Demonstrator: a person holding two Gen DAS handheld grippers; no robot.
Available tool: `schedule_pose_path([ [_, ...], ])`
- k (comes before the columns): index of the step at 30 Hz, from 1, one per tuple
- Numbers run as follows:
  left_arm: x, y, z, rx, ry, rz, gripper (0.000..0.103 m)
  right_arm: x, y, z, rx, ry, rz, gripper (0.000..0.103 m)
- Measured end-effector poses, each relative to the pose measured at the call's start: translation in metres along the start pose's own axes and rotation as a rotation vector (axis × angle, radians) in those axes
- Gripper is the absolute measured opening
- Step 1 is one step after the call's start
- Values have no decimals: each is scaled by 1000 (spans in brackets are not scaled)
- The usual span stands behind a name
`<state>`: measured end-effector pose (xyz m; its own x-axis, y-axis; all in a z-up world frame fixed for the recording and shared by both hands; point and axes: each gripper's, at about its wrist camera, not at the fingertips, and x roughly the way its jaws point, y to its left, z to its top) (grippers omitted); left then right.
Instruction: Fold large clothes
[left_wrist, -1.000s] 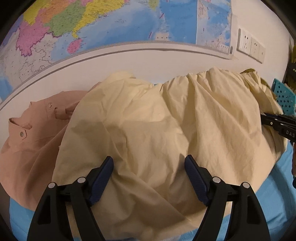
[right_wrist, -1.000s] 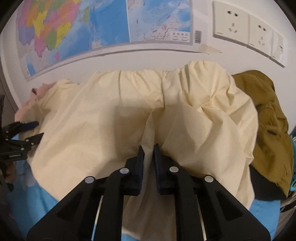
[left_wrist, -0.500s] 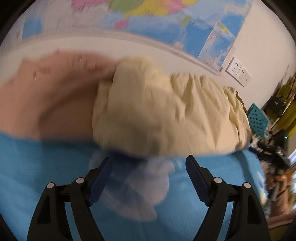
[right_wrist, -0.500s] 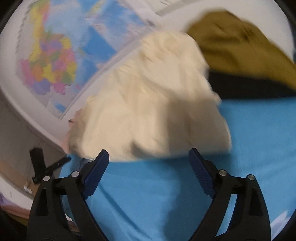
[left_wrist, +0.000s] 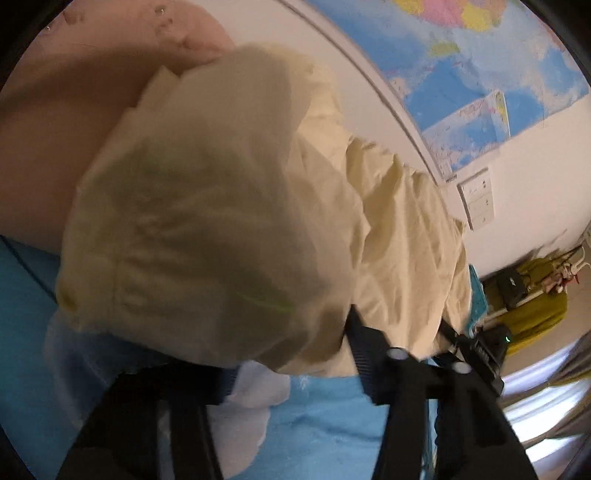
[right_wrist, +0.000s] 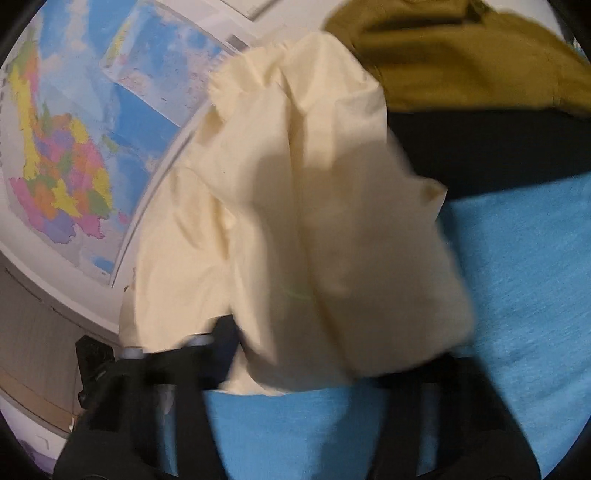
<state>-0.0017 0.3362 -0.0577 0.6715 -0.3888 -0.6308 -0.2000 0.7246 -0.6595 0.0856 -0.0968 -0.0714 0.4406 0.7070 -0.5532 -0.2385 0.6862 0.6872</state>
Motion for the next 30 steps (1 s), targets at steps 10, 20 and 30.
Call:
schedule_pose_path([
  [10, -78, -28, -67, 205, 69, -92, 19, -100, 15, -49, -95, 0, 121, 26],
  [20, -114, -23, -112, 320, 73, 67, 56, -118, -40, -95, 45, 119, -37, 85],
  [30, -153, -61, -98, 523, -181, 214, 87, -179, 8, -84, -212, -100, -235, 95],
])
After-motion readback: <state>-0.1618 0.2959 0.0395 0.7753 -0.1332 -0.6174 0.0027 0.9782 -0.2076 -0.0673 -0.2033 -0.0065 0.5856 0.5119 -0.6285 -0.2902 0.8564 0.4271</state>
